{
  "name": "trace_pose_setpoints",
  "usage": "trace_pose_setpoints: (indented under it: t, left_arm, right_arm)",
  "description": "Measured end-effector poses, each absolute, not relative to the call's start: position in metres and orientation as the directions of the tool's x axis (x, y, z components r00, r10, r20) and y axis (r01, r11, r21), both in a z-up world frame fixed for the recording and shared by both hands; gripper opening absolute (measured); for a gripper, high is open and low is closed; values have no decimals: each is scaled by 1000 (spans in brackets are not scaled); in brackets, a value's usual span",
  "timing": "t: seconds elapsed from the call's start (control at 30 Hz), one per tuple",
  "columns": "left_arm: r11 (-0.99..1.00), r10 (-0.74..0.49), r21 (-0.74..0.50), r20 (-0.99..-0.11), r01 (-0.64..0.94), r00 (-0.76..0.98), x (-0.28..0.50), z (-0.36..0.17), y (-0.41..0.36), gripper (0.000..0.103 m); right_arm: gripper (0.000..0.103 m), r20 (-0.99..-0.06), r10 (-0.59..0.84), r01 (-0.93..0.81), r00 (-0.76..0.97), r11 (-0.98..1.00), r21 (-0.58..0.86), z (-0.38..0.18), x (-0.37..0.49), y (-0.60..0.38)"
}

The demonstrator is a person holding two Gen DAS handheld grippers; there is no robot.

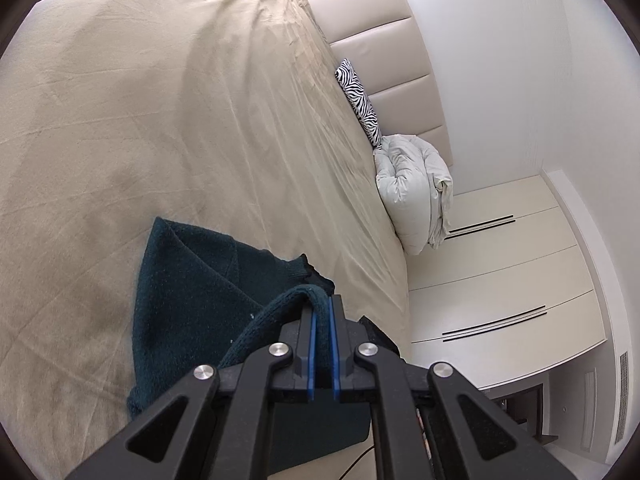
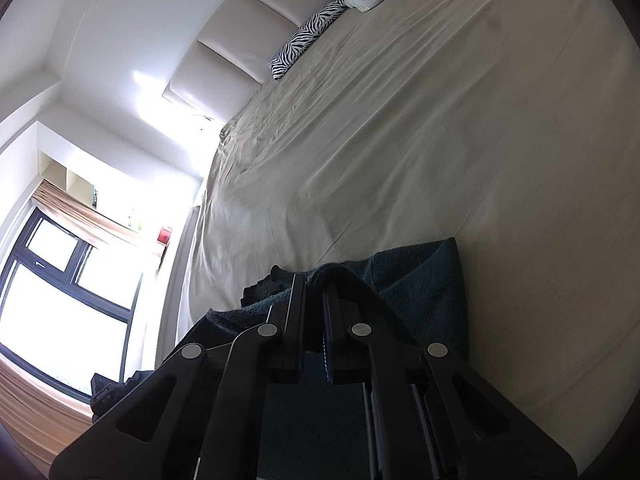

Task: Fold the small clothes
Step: 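Lift the hem with both tools and fold it toward the collar, then lay the folded hem down and open both tools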

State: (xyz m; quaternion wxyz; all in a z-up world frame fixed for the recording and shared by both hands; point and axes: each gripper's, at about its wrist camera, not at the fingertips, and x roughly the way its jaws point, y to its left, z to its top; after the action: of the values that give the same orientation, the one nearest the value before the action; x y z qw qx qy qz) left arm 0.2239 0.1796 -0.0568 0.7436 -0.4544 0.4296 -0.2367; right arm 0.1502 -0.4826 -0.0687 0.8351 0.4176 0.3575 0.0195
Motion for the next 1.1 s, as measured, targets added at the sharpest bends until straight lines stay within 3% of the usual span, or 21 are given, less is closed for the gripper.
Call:
trace_pose_setpoints:
  t: [0.3, 0.37, 0.43, 0.6, 0.7, 0.73, 1.1]
  left_arm:
    - [509, -695, -844, -518, -167, 499, 274, -115, 177, 11]
    - [510, -687, -839, -529, -187, 499, 275, -122, 178, 43]
    - [494, -683, -846, -520, -200, 513, 272, -125, 181, 56]
    - [481, -675, -855, -502, -193, 540, 259, -116, 195, 57]
    - [514, -667, -844, -506, -154, 547, 243, -102, 192, 57]
    - [534, -661, -834, -515, -138, 546, 238, -98, 188, 57]
    - [736, -580, -674, -588, 54, 564, 181, -73, 124, 57]
  right_arm:
    - [6, -652, 302, 370, 696, 628, 685, -133, 205, -496]
    - [7, -669, 308, 393, 677, 617, 682, -146, 213, -498]
    - [8, -675, 308, 397, 671, 620, 677, -156, 216, -498]
    - [18, -682, 271, 378, 679, 668, 641, -151, 207, -490]
    - [35, -682, 218, 386, 698, 687, 615, -135, 193, -493]
    - [48, -681, 200, 393, 705, 689, 609, -130, 189, -494]
    - [49, -731, 128, 264, 670, 879, 396, -92, 165, -422]
